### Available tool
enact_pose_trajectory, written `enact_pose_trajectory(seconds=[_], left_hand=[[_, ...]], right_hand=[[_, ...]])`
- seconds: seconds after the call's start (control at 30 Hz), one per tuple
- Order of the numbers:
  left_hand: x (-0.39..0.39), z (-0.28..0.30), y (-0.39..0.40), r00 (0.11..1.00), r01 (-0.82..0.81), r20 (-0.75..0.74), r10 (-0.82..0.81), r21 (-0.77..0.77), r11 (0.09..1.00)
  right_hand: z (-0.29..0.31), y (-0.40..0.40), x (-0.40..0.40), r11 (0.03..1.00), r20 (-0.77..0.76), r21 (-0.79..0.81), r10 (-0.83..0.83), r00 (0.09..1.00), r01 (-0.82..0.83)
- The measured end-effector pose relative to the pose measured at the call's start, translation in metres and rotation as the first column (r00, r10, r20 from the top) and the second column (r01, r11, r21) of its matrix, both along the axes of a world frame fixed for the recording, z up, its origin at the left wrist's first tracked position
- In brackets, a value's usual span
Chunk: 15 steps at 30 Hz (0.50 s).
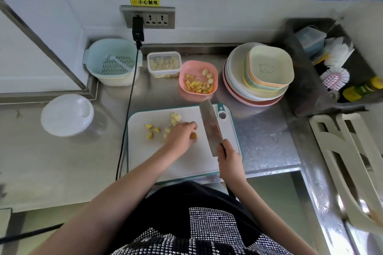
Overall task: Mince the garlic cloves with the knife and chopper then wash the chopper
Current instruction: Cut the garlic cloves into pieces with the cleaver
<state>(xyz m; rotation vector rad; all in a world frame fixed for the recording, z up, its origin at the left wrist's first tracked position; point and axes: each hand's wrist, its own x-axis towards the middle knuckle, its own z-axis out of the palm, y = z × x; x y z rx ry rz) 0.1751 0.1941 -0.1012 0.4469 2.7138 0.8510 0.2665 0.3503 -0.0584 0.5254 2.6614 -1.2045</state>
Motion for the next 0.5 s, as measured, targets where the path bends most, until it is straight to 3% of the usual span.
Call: enact_pose_trajectory(seconds=[0.1, 0.23, 0.33, 0.5], left_hand=[[0.008, 0.001, -0.005, 0.999, -0.039, -0.026, 0.039, 0.026, 0.999], [0.016, 0.008, -0.023, 0.946, -0.165, -0.266, 0.187, 0.102, 0.981], [0.020, 0.010, -0.039, 0.930, -0.264, -0.236, 0.283, 0.107, 0.959], [0.029, 0.007, -0.047, 0.939, -0.292, -0.174, 0.298, 0.059, 0.955]], right_hand=[[0.001, -0.005, -0.001, 0.998, 0.032, 0.000, 0.064, 0.997, -0.064], [0.000, -0.010, -0.003, 0.985, 0.066, 0.061, 0.156, 0.986, -0.160], [-0.002, -0.013, -0.005, 0.975, 0.115, 0.093, 0.189, 0.975, -0.201], [-0.003, -0.018, -0.006, 0.965, 0.151, 0.132, 0.207, 0.967, -0.227]])
